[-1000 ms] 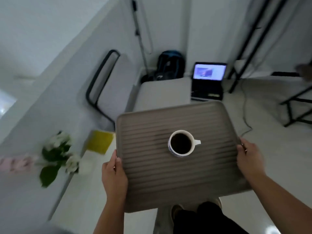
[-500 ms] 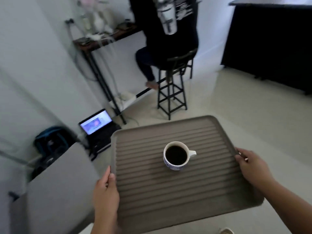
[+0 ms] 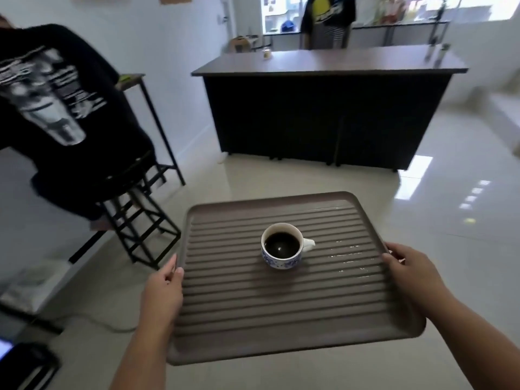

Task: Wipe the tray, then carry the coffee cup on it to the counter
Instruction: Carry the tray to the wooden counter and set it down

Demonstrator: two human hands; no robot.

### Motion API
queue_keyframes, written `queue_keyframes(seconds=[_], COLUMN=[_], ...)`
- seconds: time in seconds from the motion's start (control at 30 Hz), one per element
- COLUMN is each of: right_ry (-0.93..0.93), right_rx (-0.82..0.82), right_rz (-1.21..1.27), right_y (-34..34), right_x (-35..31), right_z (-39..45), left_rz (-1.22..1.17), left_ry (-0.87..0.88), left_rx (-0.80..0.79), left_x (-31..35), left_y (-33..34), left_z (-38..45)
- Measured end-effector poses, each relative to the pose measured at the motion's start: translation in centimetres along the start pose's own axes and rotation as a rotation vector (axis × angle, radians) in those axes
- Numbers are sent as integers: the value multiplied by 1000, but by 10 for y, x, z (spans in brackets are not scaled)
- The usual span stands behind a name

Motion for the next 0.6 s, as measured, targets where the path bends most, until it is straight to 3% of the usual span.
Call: queue_keyframes(seconds=[0.6], right_ry=[295], right_rx=[358], right_rz=[92], right_y=[-158], right_x=[92], right_z=[276], left_rz=[-37], left_ry=[354], left_rx=[-512], left_x=[302], left_y=[359], left_z=[234])
Point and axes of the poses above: each hand's wrist, its own z-axis towards the middle knuckle, its own y-axis out of the palm, x = y × z, the point moved 5 cm from there along z, towards the middle knuckle, and after that the axes turned 1 degree about -z, right-handed, at the moved point
